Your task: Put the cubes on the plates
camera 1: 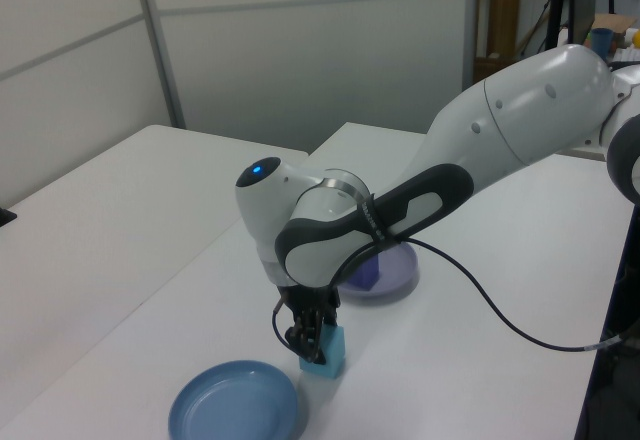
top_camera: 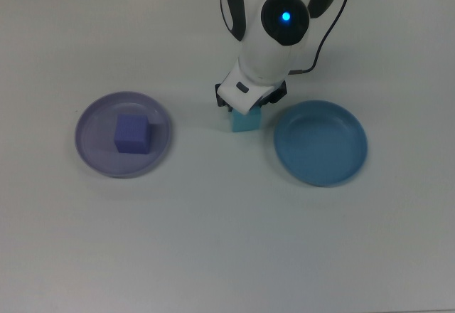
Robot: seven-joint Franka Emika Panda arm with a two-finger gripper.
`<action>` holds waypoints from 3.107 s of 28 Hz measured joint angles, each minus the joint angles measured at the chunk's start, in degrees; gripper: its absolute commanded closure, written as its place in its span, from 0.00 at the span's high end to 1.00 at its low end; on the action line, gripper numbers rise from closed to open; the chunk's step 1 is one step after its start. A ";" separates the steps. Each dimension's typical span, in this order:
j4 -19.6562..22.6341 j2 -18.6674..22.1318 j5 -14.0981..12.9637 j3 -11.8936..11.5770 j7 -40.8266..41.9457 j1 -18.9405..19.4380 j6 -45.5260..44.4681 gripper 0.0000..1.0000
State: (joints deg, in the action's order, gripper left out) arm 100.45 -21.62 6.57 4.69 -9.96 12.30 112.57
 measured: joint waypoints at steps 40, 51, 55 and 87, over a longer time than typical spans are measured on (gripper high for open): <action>-10.40 -2.46 2.69 1.19 -14.85 8.83 10.54 1.00; -10.69 10.68 0.95 0.88 -8.93 2.43 -6.23 1.00; -10.68 15.00 0.79 0.81 -4.11 -1.19 -13.56 1.00; -9.43 23.23 -4.25 0.27 10.89 -14.52 -25.08 1.00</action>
State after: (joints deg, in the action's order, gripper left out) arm 91.02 1.61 2.32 4.96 0.93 -2.22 87.49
